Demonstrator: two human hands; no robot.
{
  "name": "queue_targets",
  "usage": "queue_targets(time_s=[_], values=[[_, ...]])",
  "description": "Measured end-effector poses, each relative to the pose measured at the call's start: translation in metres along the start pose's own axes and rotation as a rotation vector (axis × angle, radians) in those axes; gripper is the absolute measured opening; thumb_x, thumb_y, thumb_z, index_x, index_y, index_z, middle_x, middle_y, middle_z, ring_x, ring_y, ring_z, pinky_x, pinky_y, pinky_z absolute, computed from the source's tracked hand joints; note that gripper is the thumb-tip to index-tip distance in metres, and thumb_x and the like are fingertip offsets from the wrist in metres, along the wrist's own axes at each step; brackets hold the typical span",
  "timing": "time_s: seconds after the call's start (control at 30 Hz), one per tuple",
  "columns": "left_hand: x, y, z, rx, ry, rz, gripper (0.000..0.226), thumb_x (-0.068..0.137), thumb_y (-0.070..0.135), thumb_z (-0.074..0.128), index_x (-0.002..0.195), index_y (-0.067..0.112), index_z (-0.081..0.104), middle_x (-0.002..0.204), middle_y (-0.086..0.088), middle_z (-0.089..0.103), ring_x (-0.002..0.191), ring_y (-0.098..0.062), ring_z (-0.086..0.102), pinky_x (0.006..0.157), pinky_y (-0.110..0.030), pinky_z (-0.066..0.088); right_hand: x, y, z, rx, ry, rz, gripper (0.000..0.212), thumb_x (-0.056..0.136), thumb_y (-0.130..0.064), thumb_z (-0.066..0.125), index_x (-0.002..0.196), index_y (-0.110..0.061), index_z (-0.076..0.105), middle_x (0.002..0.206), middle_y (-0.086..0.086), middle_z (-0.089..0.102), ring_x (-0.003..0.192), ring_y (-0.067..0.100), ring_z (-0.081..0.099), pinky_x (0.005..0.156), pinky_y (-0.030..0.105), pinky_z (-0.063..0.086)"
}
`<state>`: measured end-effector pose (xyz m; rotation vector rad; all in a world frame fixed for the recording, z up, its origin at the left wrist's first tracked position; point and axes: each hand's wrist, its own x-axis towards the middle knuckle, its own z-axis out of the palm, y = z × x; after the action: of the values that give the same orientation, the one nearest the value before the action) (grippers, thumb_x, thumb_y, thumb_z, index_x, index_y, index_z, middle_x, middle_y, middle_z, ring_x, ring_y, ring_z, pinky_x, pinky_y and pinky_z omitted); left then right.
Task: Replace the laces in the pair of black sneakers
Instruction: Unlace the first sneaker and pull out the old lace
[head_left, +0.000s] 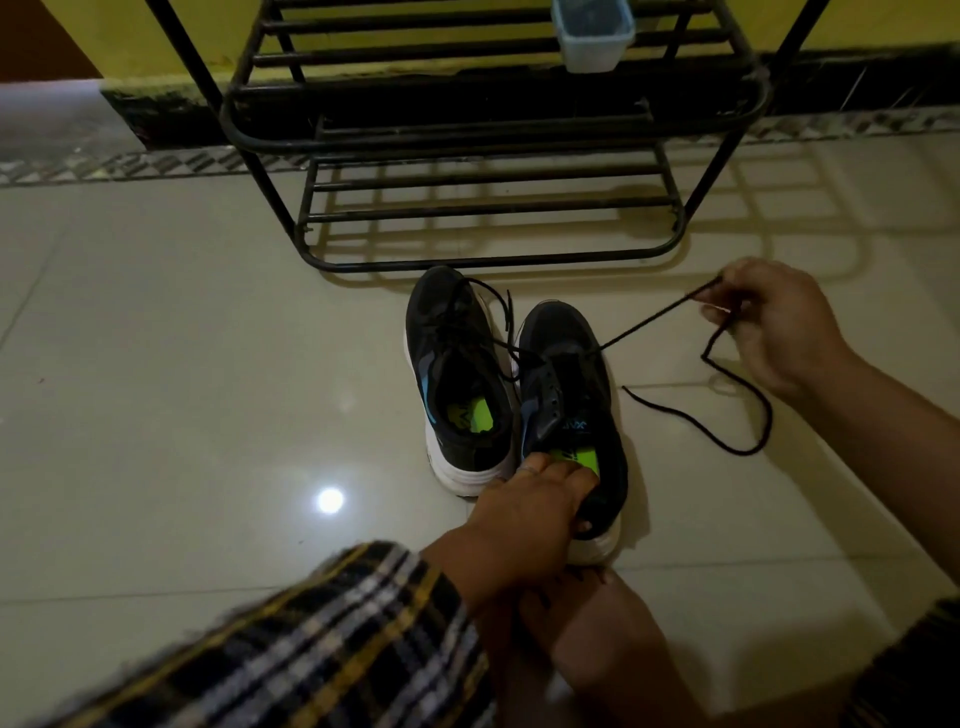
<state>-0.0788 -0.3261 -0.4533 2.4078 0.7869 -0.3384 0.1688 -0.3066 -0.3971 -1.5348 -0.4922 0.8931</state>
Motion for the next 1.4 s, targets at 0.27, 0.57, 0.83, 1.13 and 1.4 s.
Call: queue_targets(time_s=[0.27,0.57,0.83,1.13,1.4], values=[[0.001,-0.002,0.002,-0.009,0.019,0.009,0.039,0.095,0.028,0.049,0.133,0.023,0.038,0.138,0.002,0.042,0.127,-0.020,0.029,0.098,-0.044,0.040,-0.021,0.002,0.052,-0.322,-0.188,-0.097,0.021,0.099,-0.017,0.044,0.080,-0.012,0.050,0.074,0.003,0.047,0.044,0.007,0.041,0.047,0.023,0.036],[0.000,-0.001,0.001,-0.013,0.014,0.008,0.039,0.095,0.027,0.048,0.133,0.022,0.038,0.139,0.001,0.040,0.128,-0.021,0.029,0.098,-0.045,0.040,-0.018,0.047,0.048,-1.248,-0.376,-0.185,0.025,0.089,-0.020,0.062,0.113,-0.012,0.059,0.110,0.012,0.064,0.103,0.028,0.058,0.087,0.036,0.048],[0.000,-0.001,0.001,-0.011,0.011,0.007,0.039,0.095,0.028,0.049,0.133,0.024,0.037,0.139,0.003,0.040,0.128,-0.021,0.029,0.098,-0.045,0.041,-0.007,0.037,0.021,-1.217,-0.135,-0.218,0.014,0.092,-0.016,0.056,0.095,-0.008,0.068,0.097,0.014,0.068,0.094,0.030,0.059,0.081,0.036,0.047],[0.001,-0.001,0.002,-0.013,0.012,0.005,0.041,0.095,0.028,0.049,0.135,0.024,0.037,0.141,0.003,0.039,0.130,-0.020,0.028,0.100,-0.044,0.039,0.019,0.036,-0.031,-0.768,0.252,0.162,0.017,0.091,-0.017,0.056,0.097,-0.005,0.067,0.109,0.020,0.063,0.103,0.038,0.057,0.089,0.042,0.045],[0.001,-0.002,0.003,-0.013,0.021,0.009,0.040,0.095,0.027,0.049,0.133,0.023,0.037,0.139,0.001,0.040,0.128,-0.021,0.029,0.099,-0.044,0.039,-0.155,0.163,0.018,-1.135,-0.629,-0.059,0.024,0.078,-0.030,0.043,0.099,-0.023,0.051,0.091,-0.003,0.067,0.082,0.019,0.063,0.063,0.034,0.052]])
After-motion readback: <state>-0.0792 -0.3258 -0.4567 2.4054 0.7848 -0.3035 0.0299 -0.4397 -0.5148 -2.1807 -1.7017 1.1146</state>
